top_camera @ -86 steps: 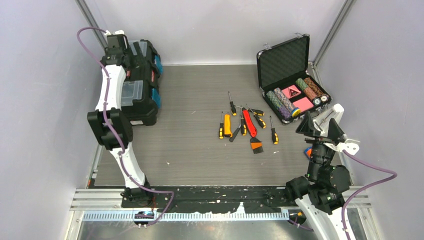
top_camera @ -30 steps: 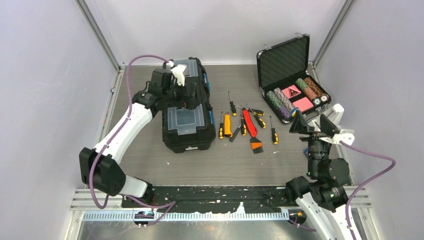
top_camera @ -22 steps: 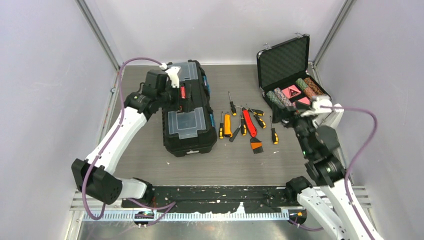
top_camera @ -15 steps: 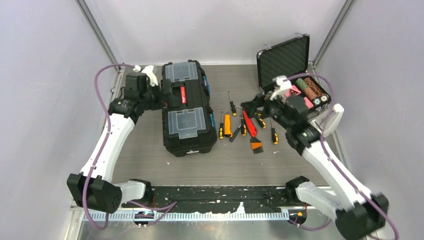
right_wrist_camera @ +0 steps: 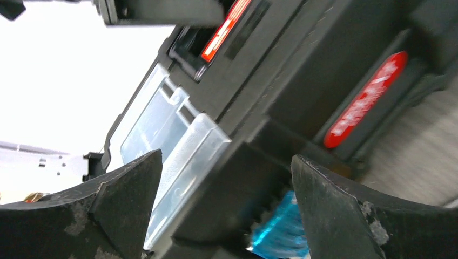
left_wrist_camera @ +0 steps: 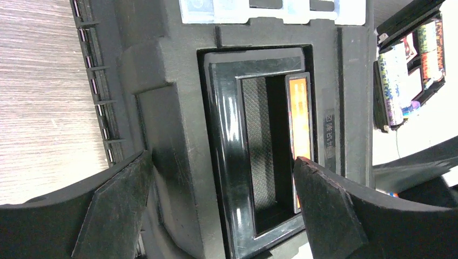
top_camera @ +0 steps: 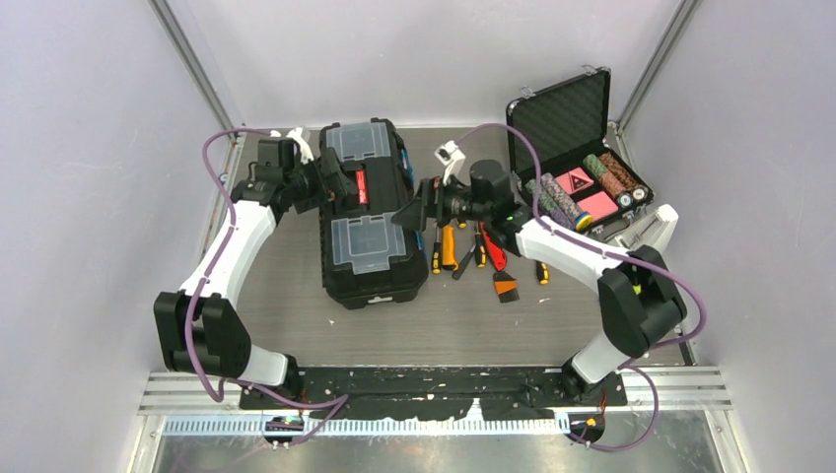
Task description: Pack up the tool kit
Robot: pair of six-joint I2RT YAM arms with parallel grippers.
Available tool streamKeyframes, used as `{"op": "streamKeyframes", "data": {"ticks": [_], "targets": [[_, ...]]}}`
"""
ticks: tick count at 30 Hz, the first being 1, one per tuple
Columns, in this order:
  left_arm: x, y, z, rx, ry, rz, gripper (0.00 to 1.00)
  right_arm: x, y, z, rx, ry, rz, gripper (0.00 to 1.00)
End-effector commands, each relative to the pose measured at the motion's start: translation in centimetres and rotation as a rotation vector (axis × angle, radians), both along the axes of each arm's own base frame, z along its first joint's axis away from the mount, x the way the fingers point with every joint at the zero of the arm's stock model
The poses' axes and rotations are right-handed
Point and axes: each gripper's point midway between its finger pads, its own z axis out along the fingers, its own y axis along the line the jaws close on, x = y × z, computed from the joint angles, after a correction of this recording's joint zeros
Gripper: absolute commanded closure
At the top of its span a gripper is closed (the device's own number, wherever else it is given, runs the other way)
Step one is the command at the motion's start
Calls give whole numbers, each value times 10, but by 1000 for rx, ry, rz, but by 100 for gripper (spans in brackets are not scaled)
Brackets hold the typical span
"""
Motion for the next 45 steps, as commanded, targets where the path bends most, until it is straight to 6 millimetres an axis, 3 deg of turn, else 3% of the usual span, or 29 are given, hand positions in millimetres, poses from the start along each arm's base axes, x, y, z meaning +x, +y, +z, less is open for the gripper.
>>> {"op": "streamKeyframes", "data": {"ticks": [1,12,19,22,25,28,30,33,34,36,37,38,40,44,45], "targets": [[-2,-13,-4,-56,24,-43,7,-29,34,30,98,-34,134,7],[-27,-66,-2,-113,19,-234,10,-127,57,-9,32,29,343,13],[-26,-59,9,-46,-10,-238,9,-168,81,11,-35,-107,485,14],[-20,-59,13,-38,-17,-233,9,-177,89,11,-69,-124,529,15],[-12,-51,14,7,-19,-204,9,-167,91,10,-82,-121,487,15],[-6,-38,32,63,-55,-174,6,-148,79,20,-85,-130,381,8],[-3,-27,51,117,-106,-145,4,-123,60,32,-85,-125,269,1],[-3,-9,79,202,-173,-100,2,-94,31,52,3,-120,129,4],[-5,-4,88,221,-193,-89,1,-84,12,70,59,-159,68,5],[-14,4,100,256,-218,-78,0,-73,-22,46,139,-146,-80,5],[-19,6,104,272,-228,-84,0,-63,-34,58,199,-200,-159,5],[-24,6,107,286,-238,-95,0,-58,-53,46,201,-192,-220,5],[-37,3,107,323,-251,-136,1,-44,-75,40,195,-197,-294,5],[-58,-13,101,391,-267,-246,1,-17,-98,22,208,-79,-347,2],[-61,-17,100,398,-268,-267,1,-12,-101,26,250,-73,-352,1]]}}
